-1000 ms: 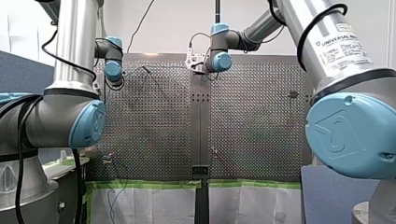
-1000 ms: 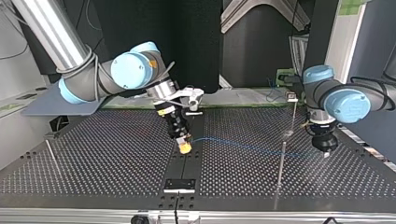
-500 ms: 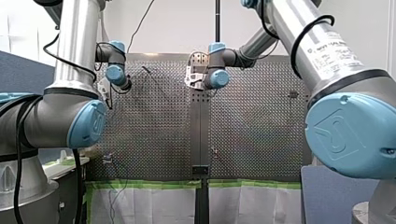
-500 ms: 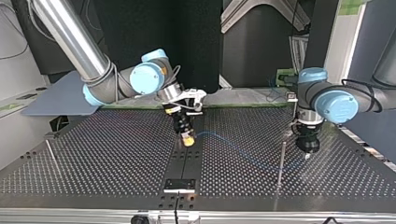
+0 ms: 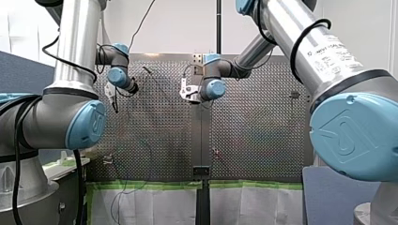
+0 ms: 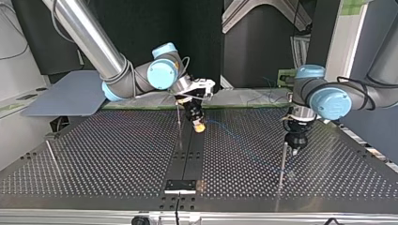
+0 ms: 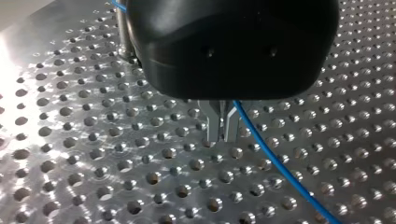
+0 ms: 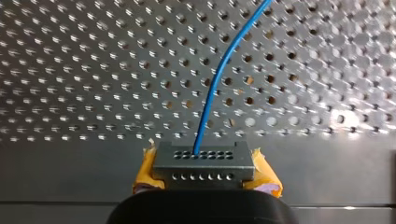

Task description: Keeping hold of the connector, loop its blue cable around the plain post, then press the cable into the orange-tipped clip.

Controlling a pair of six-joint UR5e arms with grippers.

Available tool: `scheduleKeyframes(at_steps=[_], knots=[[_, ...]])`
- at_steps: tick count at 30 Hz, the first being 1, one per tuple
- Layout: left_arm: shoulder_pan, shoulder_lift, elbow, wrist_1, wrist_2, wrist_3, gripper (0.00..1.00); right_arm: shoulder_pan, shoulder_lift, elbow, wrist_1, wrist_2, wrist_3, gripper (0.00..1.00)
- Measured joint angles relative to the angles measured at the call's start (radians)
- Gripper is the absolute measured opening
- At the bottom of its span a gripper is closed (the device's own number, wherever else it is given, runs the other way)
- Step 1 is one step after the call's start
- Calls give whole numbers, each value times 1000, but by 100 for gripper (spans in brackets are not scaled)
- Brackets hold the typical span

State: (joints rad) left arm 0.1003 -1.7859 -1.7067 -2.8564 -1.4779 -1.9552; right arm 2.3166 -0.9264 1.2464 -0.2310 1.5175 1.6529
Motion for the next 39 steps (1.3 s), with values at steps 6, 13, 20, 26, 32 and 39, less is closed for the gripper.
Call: scheduleKeyframes(at_steps=[6, 13, 20, 26, 32, 39], knots=[[-5, 0, -39, 34, -13, -26, 94, 18, 2, 52, -35, 1, 3, 0], [-18, 0, -49, 32, -64, -40, 100, 36, 2, 114, -96, 8, 5, 0], [-33, 0, -49, 25, -88, -47, 100, 43, 6, 178, -160, 27, 18, 0], [-47, -24, -49, 19, -82, -54, 100, 42, 56, 241, -224, 55, 34, 0], [-64, -71, -49, 6, -90, -37, 100, 40, 113, 257, -236, 92, 34, 0], [-68, -80, -49, 6, -109, -31, 100, 31, 180, 258, -253, 105, 35, 0]])
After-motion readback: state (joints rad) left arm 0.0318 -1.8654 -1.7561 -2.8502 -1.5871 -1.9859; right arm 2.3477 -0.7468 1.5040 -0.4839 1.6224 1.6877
